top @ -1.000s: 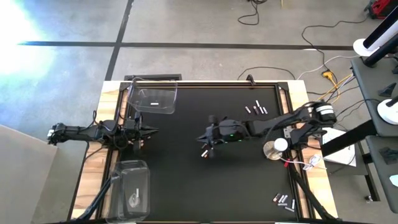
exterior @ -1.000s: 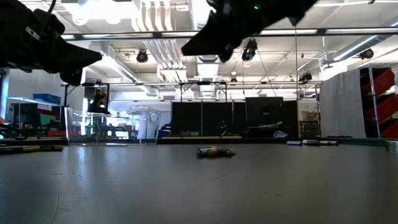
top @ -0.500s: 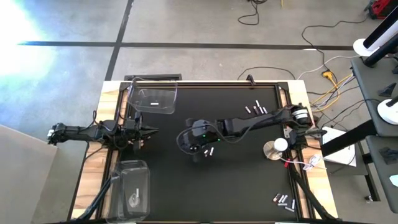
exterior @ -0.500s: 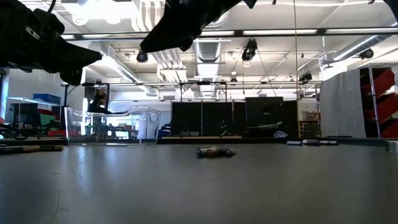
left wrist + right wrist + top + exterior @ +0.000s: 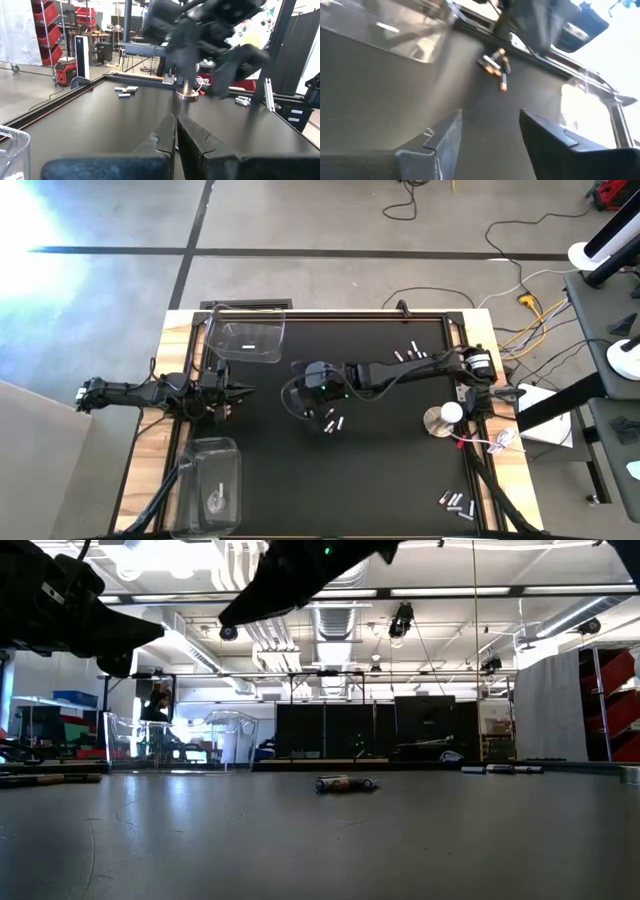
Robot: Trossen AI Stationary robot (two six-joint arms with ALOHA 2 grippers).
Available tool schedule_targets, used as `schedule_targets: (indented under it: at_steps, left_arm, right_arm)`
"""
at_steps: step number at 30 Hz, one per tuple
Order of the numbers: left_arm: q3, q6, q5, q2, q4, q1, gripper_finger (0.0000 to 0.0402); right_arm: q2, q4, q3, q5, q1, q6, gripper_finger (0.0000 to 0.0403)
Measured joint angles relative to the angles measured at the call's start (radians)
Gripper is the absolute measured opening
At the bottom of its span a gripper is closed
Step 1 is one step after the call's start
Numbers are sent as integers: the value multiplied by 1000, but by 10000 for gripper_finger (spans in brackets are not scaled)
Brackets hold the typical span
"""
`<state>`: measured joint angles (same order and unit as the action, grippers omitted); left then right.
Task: Sort batteries
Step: Move the top transparent bin to the top center of the table
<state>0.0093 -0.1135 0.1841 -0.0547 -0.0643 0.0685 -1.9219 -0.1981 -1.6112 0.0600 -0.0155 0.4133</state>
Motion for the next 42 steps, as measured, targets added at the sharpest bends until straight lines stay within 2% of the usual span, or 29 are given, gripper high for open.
schedule_targets:
  at_steps: [5, 13, 29, 36, 42]
  left_arm:
    - [0, 0, 0, -2, -1, 0, 0]
    - [0, 0, 0, -10, -1, 0, 0]
    - [0, 0, 0, -12, -2, 0, 0]
    - [0, 0, 0, -13, -2, 0, 0]
    - [0, 0, 0, -18, -2, 0, 0]
  right_arm:
    - [-89, -11, -90, 2, 55, 35, 209]
    - [-217, -53, -255, 71, 121, 81, 225]
    - [-484, -424, -733, 80, 266, 238, 229]
    - [-511, -415, -738, 86, 313, 271, 231]
    - [-519, -422, -736, 165, 339, 283, 214]
